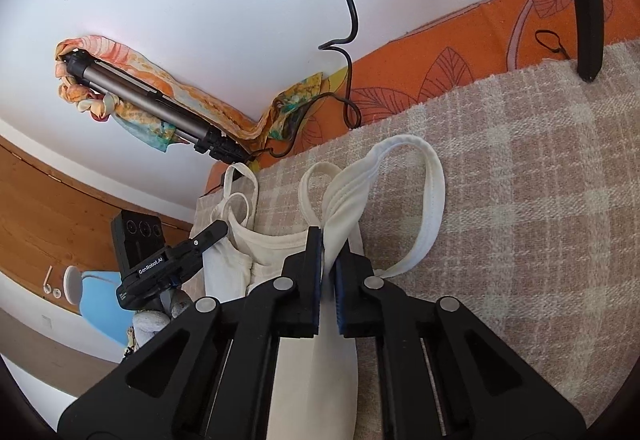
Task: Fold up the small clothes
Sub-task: 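Fold the strap end over onto the folded hem with both tools, then open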
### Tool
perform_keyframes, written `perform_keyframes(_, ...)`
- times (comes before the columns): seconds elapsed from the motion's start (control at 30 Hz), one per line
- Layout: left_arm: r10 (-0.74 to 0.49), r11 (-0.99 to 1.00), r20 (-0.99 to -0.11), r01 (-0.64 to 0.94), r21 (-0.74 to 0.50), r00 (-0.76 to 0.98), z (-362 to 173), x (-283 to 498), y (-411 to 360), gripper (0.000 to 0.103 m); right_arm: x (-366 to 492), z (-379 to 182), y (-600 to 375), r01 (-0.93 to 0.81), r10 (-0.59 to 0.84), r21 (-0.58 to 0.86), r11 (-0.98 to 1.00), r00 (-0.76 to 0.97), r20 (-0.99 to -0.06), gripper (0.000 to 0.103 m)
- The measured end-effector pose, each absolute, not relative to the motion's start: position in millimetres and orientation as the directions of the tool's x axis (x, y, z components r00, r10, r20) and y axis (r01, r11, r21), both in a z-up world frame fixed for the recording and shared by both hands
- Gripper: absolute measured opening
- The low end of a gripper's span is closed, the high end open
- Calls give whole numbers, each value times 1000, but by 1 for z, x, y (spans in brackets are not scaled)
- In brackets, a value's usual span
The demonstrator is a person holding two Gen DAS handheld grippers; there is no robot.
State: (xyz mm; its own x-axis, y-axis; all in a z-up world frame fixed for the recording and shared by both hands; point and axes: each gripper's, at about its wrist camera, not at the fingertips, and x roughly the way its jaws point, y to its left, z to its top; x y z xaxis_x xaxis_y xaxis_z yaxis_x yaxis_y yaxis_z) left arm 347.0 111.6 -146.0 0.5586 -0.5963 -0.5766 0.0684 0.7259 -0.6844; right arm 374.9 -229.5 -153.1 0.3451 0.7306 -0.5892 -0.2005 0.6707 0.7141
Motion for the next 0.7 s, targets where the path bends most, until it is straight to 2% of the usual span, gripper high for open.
perform_keyframes(0.37,-589,749,-543,151,-646,599,-100,311,107,5,343,-99,-232,-270,723,681,680,400,-563,5)
perform_keyframes(0.7,-585,760,-526,192,-621,617,-66,242,101,5,264,-57,-235,-291,701,648,704,430,-569,5)
